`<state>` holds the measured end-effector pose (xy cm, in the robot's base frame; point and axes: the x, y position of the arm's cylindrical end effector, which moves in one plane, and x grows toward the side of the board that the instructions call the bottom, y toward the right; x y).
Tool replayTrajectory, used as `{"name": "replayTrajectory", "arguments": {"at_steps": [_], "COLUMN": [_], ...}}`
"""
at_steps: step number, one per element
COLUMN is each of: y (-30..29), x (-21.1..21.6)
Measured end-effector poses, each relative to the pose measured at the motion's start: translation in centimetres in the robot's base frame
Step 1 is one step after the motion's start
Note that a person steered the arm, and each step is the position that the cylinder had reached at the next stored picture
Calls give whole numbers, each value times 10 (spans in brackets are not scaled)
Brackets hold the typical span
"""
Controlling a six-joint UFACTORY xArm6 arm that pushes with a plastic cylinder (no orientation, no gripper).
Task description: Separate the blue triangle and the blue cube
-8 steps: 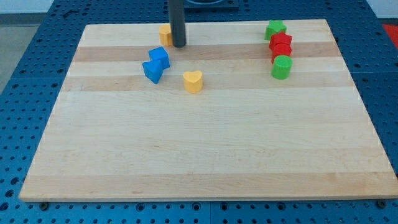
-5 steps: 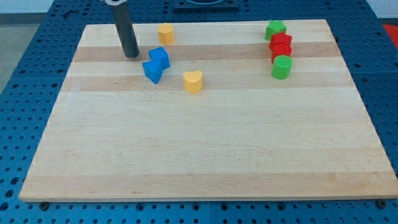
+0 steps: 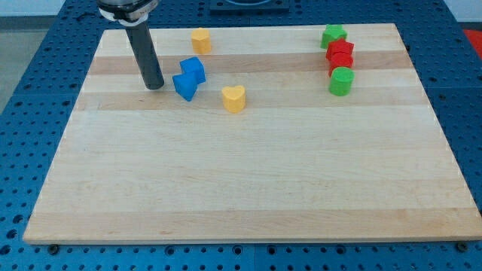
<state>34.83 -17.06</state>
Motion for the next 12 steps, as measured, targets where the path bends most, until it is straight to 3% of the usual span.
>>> {"name": "replayTrajectory", "arguments": {"at_steps": [12], "y": [72], "x": [8]}}
